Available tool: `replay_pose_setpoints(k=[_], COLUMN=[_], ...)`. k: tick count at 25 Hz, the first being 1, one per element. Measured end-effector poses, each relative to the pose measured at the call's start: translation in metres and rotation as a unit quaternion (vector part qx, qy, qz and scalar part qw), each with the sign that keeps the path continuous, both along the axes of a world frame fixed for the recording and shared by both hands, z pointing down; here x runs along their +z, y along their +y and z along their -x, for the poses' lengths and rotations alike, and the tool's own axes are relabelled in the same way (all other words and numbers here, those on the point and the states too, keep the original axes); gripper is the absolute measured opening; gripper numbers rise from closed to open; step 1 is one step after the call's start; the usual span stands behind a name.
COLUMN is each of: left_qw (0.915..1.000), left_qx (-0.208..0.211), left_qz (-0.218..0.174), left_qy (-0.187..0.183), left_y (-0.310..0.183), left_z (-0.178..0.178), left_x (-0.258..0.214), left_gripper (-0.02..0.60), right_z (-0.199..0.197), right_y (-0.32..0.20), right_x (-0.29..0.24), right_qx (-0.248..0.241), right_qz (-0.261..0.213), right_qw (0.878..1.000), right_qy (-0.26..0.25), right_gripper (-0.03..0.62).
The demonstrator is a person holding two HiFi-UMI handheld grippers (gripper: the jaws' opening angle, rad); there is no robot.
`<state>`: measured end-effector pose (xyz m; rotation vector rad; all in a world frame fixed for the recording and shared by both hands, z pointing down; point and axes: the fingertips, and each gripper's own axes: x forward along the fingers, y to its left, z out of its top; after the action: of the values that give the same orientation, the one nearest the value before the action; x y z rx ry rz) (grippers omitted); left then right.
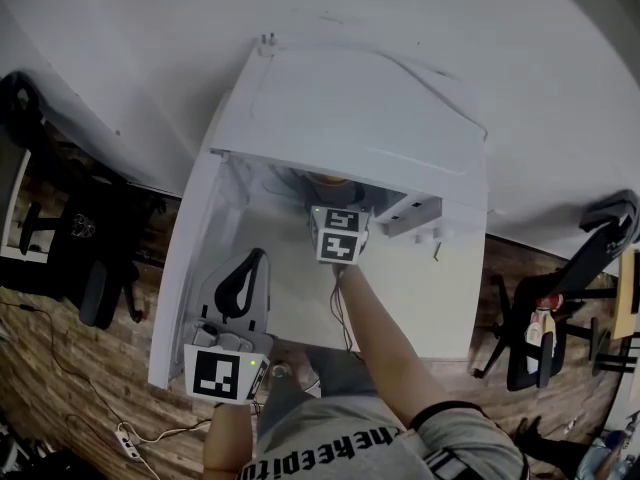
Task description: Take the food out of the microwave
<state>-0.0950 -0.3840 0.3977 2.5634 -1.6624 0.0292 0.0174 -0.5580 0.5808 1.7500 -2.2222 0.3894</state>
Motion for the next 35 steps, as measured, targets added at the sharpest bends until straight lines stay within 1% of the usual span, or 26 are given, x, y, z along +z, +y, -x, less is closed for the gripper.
replay_pose_setpoints(k=[3,5,6,11,15,17,21,23,26,28,30,35], left_qw=[1.0000,1.0000,1.0000,1.0000,1.0000,1.0000,1.0000,1.0000,0.9999,0.9999,0.9999,1.0000], left_qx=[0.000,0.001,0.001,0.001,0.002,0.003,0.007,0.008,0.012,0.012,0.012,0.009], left_qz=[0.001,0.002,0.002,0.002,0.001,0.001,0.000,-0.001,-0.002,-0.001,-0.001,0.000], left_qy=[0.001,0.001,0.001,0.003,0.004,0.004,0.005,0.005,0.005,0.004,0.003,0.001], left_y=[-0.001,-0.001,-0.001,-0.001,0.000,0.001,0.003,0.004,0.004,0.005,0.006,0.007], left_z=[0.000,0.000,0.000,0.000,0.000,0.000,-0.002,-0.004,-0.006,-0.007,-0.007,-0.006], left_x=[0.001,0.002,0.002,0.003,0.002,0.002,0.001,0.001,0.000,0.000,0.000,0.002], left_gripper=[0.009,0.009,0.009,0.009,0.009,0.009,0.009,0.009,0.009,0.009,0.009,0.009], right_z=[-0.002,-0.005,-0.006,-0.006,-0.005,-0.005,-0.003,-0.003,-0.003,-0.003,-0.004,0.000], right_y=[-0.002,-0.002,-0.002,0.002,0.010,0.017,0.031,0.035,0.034,0.035,0.034,0.026], right_x=[0.002,0.003,0.003,0.000,-0.005,-0.005,-0.001,0.003,0.003,0.007,0.009,0.002], right_qx=[0.007,0.014,0.015,0.006,-0.004,-0.008,-0.018,-0.018,-0.020,-0.021,-0.021,-0.022], right_qz=[0.006,0.007,0.007,-0.005,-0.016,-0.014,-0.013,-0.012,-0.011,-0.005,-0.001,-0.009], right_qw=[1.000,1.000,1.000,1.000,1.000,1.000,1.000,1.000,1.000,1.000,1.000,1.000], right_qy=[0.015,0.021,0.022,0.022,0.022,0.019,0.016,0.012,0.010,0.013,0.011,-0.001], right_gripper=[0.445,0.409,0.407,0.382,0.375,0.373,0.376,0.388,0.397,0.431,0.446,0.453])
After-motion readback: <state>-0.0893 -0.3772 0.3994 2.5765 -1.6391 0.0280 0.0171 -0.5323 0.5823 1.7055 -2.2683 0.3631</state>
